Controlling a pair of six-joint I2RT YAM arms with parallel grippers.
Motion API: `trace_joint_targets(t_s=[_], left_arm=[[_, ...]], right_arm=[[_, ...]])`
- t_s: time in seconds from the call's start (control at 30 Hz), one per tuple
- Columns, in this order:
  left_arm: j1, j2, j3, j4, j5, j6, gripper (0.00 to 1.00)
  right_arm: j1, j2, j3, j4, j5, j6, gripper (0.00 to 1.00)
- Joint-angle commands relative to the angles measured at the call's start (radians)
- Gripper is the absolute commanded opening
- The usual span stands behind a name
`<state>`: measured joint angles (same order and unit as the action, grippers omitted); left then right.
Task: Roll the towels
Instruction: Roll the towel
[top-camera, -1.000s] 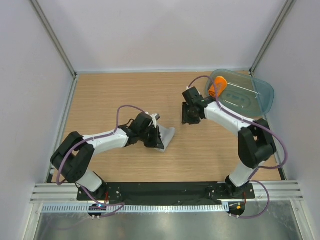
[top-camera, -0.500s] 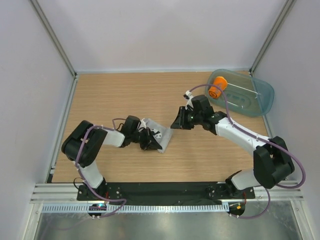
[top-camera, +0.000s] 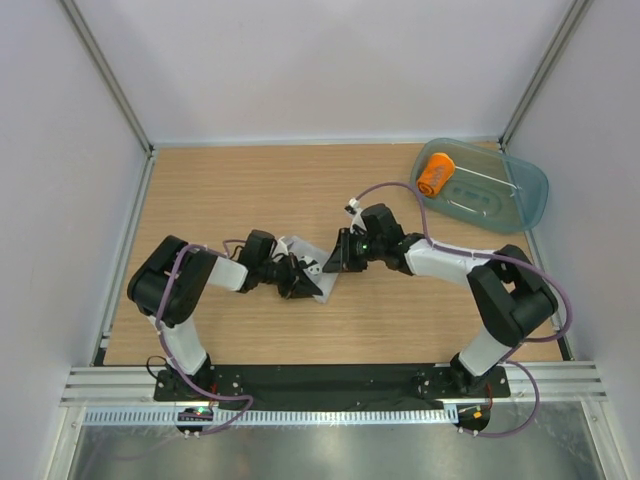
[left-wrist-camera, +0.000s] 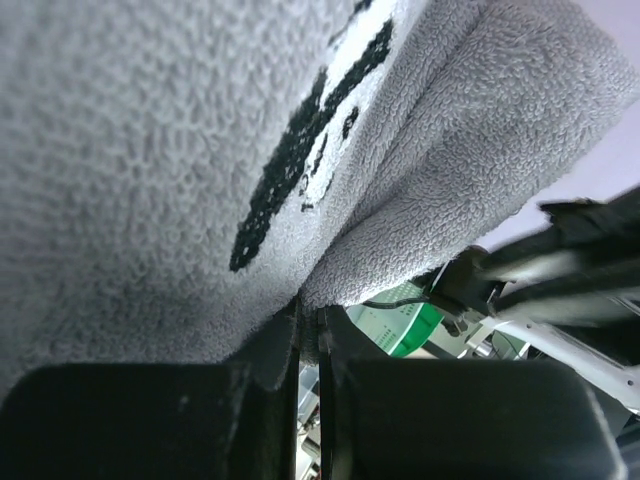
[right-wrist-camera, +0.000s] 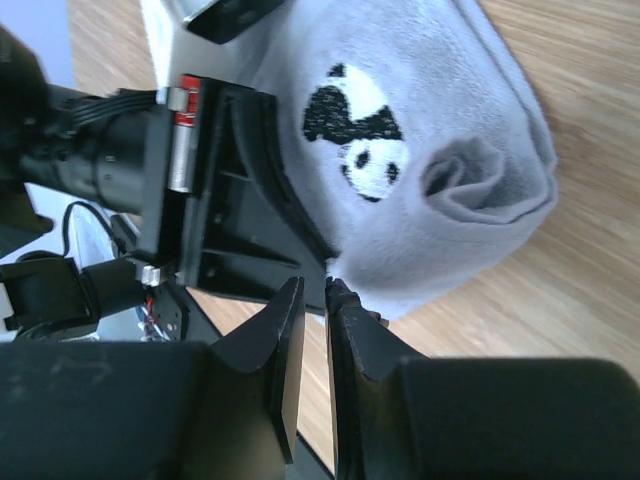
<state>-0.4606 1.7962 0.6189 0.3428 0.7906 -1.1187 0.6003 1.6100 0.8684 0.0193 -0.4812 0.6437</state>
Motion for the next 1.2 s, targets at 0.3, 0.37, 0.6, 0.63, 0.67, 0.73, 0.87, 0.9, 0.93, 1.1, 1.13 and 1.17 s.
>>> trace_joint_targets(t_s=[0.3, 0.37, 0.6, 0.63, 0.67, 0.73, 0.87, 0.9, 0.93, 1.1, 1.13, 1.17], left_arm=[[0.034, 0.022, 0.019, -0.093, -0.013, 0.028, 0.00], [0.037, 0.019, 0.021, -0.106, -0.014, 0.037, 0.00], [0.037, -0.007, 0.030, -0.162, -0.025, 0.065, 0.00], [0.037, -0.009, 0.033, -0.165, -0.027, 0.068, 0.00], [0.037, -0.011, 0.033, -0.169, -0.027, 0.071, 0.01], [0.037, -0.021, 0.036, -0.195, -0.036, 0.085, 0.00], [0.037, -0.064, 0.051, -0.261, -0.068, 0.129, 0.09], [0.036, -0.079, 0.057, -0.315, -0.086, 0.146, 0.12], [0.036, -0.115, 0.064, -0.339, -0.128, 0.161, 0.16], [0.033, -0.204, 0.123, -0.514, -0.247, 0.276, 0.31], [0.033, -0.215, 0.128, -0.536, -0.258, 0.287, 0.33], [0.031, -0.243, 0.133, -0.545, -0.278, 0.296, 0.34]], right_arm=[[-0.004, 0.143, 0.044, 0.114, 0.000, -0.015, 0.19], [-0.004, 0.162, 0.052, 0.114, 0.007, -0.021, 0.19], [-0.025, 0.238, 0.086, 0.117, 0.012, -0.032, 0.17], [-0.025, 0.246, 0.087, 0.117, 0.015, -0.032, 0.17], [-0.025, 0.252, 0.089, 0.116, 0.016, -0.032, 0.17], [-0.027, 0.271, 0.095, 0.113, 0.029, -0.033, 0.17], [-0.025, 0.294, 0.116, 0.071, 0.061, -0.042, 0.16], [-0.025, 0.297, 0.122, 0.053, 0.069, -0.045, 0.16], [-0.027, 0.300, 0.124, 0.050, 0.070, -0.047, 0.16], [-0.027, 0.310, 0.130, 0.025, 0.067, -0.046, 0.16], [-0.027, 0.312, 0.133, 0.022, 0.058, -0.045, 0.15], [-0.027, 0.318, 0.138, 0.018, 0.055, -0.047, 0.16]])
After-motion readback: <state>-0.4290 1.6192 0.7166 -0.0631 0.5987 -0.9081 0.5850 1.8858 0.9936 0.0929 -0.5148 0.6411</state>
